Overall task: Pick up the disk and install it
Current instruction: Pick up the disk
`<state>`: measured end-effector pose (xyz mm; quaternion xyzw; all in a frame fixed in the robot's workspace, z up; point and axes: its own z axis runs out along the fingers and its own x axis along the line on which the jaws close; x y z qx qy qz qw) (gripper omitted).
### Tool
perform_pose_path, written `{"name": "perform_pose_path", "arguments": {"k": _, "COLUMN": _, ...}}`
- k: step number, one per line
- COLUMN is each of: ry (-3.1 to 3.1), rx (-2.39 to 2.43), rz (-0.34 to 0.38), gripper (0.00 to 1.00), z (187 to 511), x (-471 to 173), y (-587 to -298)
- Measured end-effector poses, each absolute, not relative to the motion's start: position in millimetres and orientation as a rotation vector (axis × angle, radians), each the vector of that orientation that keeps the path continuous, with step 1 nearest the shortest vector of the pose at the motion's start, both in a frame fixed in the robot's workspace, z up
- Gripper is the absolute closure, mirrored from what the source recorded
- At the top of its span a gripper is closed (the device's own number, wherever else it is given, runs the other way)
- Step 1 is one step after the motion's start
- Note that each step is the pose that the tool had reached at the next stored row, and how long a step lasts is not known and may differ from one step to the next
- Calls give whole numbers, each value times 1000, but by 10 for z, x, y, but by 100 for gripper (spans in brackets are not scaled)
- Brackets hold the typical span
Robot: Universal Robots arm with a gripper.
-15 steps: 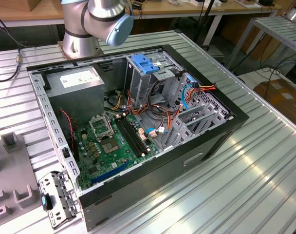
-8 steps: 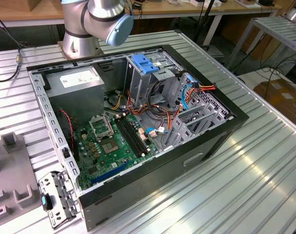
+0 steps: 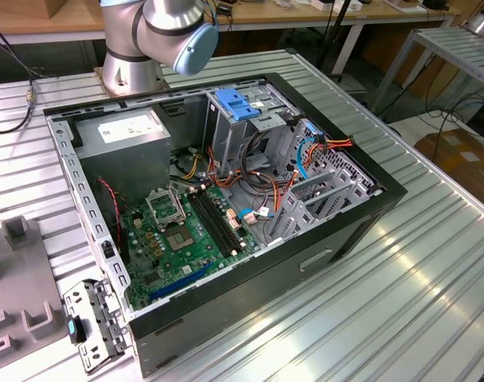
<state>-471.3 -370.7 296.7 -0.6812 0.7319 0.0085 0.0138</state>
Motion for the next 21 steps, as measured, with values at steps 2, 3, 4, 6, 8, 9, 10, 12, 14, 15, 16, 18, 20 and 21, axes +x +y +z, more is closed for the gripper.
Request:
{"name": "perform_pose_path", "arguments": {"k": 2, "ry": 2279, "rx": -2121, "rz": 26, "gripper": 40, "z": 2963, "x": -4713, "y": -3707}}
{"name": "perform_pose_path", "arguments": {"k": 3, "ry": 2279, "rx": -2121, "rz": 26, "gripper": 40, "z": 2963, "x": -4714, "y": -3707}}
{"name": "perform_pose_path", "arguments": {"k": 4, "ry": 2279, "rx": -2121, "rz": 26, "gripper": 40, "z": 2962, "x": -4714, "y": -3707}}
{"name": "perform_pose_path", "arguments": {"k": 6, "ry": 2279, "rx": -2121, "rz": 26, "gripper": 41, "z": 2961, "x": -4714, "y": -3707}}
{"name": "perform_pose_path", "arguments": {"k": 8, "ry": 2279, "rx": -2121, "rz": 26, "gripper": 55, "z": 2961, "x": -4714, "y": -3707}}
{"name": "perform_pose_path", "arguments": {"k": 9, "ry": 2279, "rx": -2121, "rz": 26, "gripper": 55, "z": 2961, "x": -4714, "y": -3707}}
{"name": "perform_pose_path", "arguments": {"k": 10, "ry": 2279, "rx": -2121, "rz": 26, "gripper": 55, "z": 2960, "x": -4714, "y": -3708}}
{"name": "perform_pose_path", "arguments": {"k": 12, "ry": 2279, "rx": -2121, "rz": 26, "gripper": 55, "z": 2960, "x": -4714, "y": -3716}}
{"name": "perform_pose_path", "arguments": {"k": 14, "ry": 2279, "rx": -2121, "rz": 26, "gripper": 55, "z": 2959, "x": -4714, "y": -3725}}
{"name": "perform_pose_path", "arguments": {"k": 15, "ry": 2279, "rx": -2121, "rz": 26, "gripper": 55, "z": 2958, "x": -4714, "y": -3735}}
{"name": "perform_pose_path", "arguments": {"k": 16, "ry": 2279, "rx": -2121, "rz": 26, "gripper": 55, "z": 2958, "x": -4714, "y": -3747}}
{"name": "perform_pose_path", "arguments": {"k": 18, "ry": 2279, "rx": -2121, "rz": 26, "gripper": 55, "z": 2957, "x": -4714, "y": -3752}}
{"name": "perform_pose_path", "arguments": {"k": 20, "ry": 2279, "rx": -2121, "rz": 26, "gripper": 55, "z": 2957, "x": -4714, "y": -3753}}
{"name": "perform_pose_path", "arguments": {"k": 21, "ry": 2279, "rx": -2121, "rz": 26, "gripper": 55, "z": 2955, "x": -4713, "y": -3752}}
